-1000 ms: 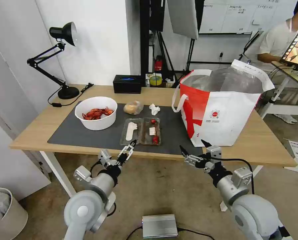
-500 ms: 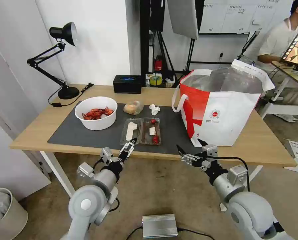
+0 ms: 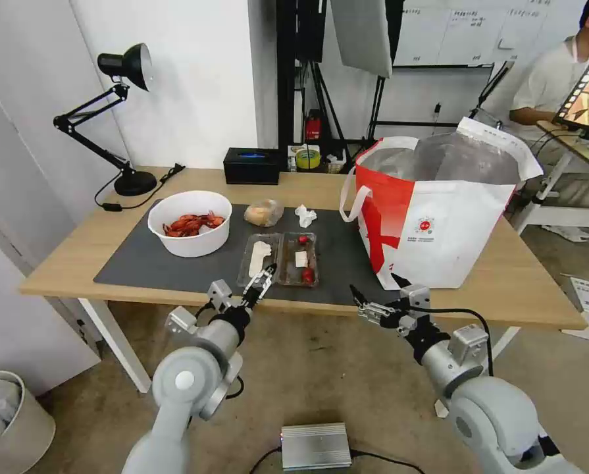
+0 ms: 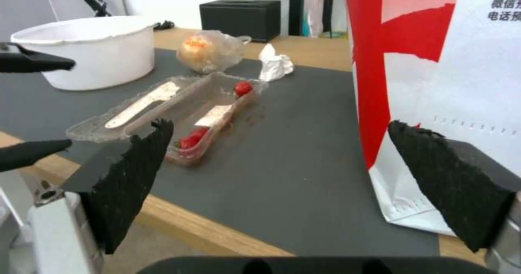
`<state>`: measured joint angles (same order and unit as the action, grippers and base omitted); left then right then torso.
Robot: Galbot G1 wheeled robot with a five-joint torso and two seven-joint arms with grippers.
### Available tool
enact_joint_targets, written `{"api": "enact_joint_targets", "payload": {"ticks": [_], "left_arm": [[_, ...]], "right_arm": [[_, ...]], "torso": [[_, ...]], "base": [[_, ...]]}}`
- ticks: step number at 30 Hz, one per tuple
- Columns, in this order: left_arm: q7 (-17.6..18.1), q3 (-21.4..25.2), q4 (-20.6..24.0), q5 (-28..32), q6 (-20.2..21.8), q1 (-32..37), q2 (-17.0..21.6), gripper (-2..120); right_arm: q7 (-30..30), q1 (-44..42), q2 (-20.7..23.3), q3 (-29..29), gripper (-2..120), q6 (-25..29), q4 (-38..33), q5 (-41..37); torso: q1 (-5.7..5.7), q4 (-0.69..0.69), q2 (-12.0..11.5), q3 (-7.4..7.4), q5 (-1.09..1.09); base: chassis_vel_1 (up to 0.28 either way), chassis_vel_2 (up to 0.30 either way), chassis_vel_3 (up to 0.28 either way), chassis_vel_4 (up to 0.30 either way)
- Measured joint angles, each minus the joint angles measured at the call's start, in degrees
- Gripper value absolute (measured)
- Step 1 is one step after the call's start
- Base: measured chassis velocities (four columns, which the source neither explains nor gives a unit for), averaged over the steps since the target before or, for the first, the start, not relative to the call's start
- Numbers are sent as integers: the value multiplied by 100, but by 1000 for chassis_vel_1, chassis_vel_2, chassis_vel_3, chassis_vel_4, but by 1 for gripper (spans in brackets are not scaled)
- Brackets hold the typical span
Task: Pick up the trash from the table and place it into the takeout bag.
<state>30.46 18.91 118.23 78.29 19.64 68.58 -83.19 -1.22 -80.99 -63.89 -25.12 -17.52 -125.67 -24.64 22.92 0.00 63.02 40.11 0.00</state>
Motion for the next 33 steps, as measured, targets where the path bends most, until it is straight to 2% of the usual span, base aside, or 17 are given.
{"api": "enact_joint_targets", "payload": {"ticks": [9, 33], "left_arm": [[99, -159, -271, -1, -22, -272, -95, 100], [172, -138, -447, -1, -58, -354, -36, 100]], "right_arm": [[7, 0, -8, -35, 100, 0, 42, 0], [30, 17, -30, 7, 100, 6, 66, 3]], "torso": [[0, 0, 0, 0, 0], [0, 0, 1, 0, 0]], "base": [[0, 0, 0, 0], [0, 0, 0, 0]]}}
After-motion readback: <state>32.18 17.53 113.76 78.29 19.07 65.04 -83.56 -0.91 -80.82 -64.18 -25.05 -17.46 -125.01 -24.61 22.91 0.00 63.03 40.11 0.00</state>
